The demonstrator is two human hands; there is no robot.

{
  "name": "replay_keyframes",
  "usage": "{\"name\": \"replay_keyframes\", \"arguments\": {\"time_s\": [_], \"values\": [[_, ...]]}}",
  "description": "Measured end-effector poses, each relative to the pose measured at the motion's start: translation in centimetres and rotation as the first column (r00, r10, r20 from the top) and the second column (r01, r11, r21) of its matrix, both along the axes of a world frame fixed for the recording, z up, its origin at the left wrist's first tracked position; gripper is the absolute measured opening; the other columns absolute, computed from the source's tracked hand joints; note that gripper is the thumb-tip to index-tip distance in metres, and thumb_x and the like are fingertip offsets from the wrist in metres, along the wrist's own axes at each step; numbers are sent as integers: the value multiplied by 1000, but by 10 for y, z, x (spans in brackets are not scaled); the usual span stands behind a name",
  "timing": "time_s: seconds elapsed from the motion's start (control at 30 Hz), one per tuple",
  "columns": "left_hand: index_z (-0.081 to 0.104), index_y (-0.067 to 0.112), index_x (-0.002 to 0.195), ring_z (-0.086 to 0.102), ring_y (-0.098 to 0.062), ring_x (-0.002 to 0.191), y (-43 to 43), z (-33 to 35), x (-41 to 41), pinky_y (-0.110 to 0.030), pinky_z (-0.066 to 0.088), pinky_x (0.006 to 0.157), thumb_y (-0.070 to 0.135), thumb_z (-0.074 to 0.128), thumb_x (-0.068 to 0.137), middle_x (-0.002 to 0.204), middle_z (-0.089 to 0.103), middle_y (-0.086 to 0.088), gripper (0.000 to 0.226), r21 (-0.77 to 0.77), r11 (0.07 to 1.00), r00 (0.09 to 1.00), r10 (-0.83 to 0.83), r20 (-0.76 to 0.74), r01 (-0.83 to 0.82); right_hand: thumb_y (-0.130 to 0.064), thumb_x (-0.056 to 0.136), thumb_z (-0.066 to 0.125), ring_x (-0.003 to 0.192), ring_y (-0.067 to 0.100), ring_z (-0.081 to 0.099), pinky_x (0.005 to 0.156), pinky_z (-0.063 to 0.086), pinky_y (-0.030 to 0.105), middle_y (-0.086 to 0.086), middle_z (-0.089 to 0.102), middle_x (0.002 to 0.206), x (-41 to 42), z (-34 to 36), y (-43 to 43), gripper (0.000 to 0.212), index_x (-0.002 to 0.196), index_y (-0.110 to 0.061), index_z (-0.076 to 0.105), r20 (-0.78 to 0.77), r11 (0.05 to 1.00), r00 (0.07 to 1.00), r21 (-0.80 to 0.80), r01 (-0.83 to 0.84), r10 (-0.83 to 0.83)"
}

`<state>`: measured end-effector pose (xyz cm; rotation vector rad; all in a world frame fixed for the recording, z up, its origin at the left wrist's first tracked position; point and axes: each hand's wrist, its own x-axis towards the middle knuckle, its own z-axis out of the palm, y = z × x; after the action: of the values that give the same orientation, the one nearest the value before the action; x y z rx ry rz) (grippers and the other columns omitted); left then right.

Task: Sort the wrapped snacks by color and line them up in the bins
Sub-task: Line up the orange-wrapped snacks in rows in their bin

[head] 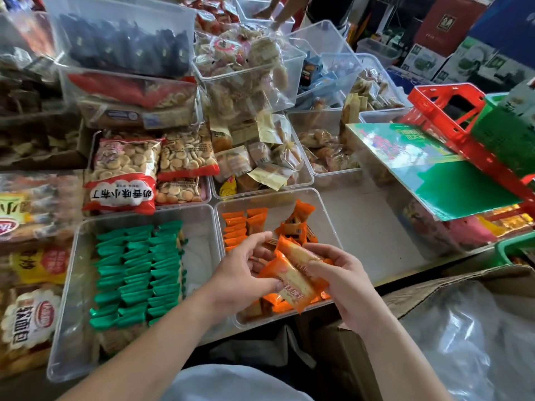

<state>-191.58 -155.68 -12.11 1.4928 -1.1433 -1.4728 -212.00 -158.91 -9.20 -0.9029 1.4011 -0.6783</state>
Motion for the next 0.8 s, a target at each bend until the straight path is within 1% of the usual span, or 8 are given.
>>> {"name": "replay_keyframes", "arguments": {"time_s": [0.1, 0.2, 0.33, 0.43, 0.53, 0.63, 0.7, 0.8], "values": [[64, 32, 130, 75, -12, 98, 3, -7, 2, -30, 63, 83, 3, 93, 74, 113, 72, 0, 70, -13, 990, 989, 142, -49, -142, -34, 75, 88, 102, 30, 76, 95, 59, 59, 8, 78, 111, 5, -4, 4, 38, 111, -26, 79, 79, 998, 995, 18, -61, 59], [70, 33, 122, 74, -15, 104, 6, -11, 6, -37, 63, 88, 6, 93, 75, 108, 76, 6, 58, 6, 975, 970, 219, -107, -220, -31, 64, 97, 104, 32, 75, 93, 60, 58, 8, 76, 115, 13, -8, 7, 49, 110, -30, 79, 89, 996, 992, 23, -90, 87], [66, 38, 123, 68, -5, 107, 3, -15, 5, -35, 61, 92, 23, 93, 77, 113, 71, 14, 55, -11, 965, 965, 263, 22, -263, -33, 62, 98, 103, 34, 75, 94, 57, 63, 7, 77, 111, 21, -11, 8, 55, 114, -30, 77, 104, 999, 994, 31, -21, 18], [60, 38, 131, 69, -10, 112, 0, -16, 0, -35, 62, 93, 31, 87, 85, 127, 66, 11, 54, 120, 960, 956, 268, -117, -255, -31, 70, 93, 104, 35, 75, 100, 51, 68, 9, 79, 108, 25, -9, 5, 49, 115, -23, 77, 148, 997, 988, 76, 30, -41], [65, 40, 126, 70, -17, 117, -7, -17, 0, -39, 61, 95, 23, 85, 88, 124, 73, 4, 46, 148, 960, 937, 267, -225, -238, -32, 80, 87, 102, 27, 76, 101, 55, 58, 4, 80, 104, 28, -7, -1, 32, 110, -23, 79, 83, 994, 996, 102, -29, 21], [66, 38, 124, 71, -16, 114, -16, -21, 3, -41, 61, 95, 17, 88, 81, 119, 75, 5, 53, 114, 972, 962, 221, -163, -204, -30, 86, 84, 98, 17, 76, 93, 62, 42, -5, 80, 99, 24, -9, -10, 24, 109, -28, 78, -64, 986, 985, 68, -153, 157], [65, 34, 126, 74, -14, 106, -22, -23, 3, -38, 62, 93, 9, 87, 81, 115, 77, 5, 57, 76, 988, 985, 142, -101, -135, -27, 88, 83, 100, 10, 75, 86, 63, 31, -12, 79, 101, 20, -8, -19, 30, 115, -32, 73, -146, 966, 956, 0, -257, 254], [66, 29, 127, 75, -11, 102, -23, -28, 1, -32, 61, 91, 1, 81, 81, 110, 78, 7, 56, 60, 998, 1000, 1, -16, 0, -25, 88, 83, 98, 4, 73, 85, 63, 29, -11, 77, 107, 14, -12, -33, 46, 129, -32, 64, -239, 922, 898, -28, -386, 369]]}}
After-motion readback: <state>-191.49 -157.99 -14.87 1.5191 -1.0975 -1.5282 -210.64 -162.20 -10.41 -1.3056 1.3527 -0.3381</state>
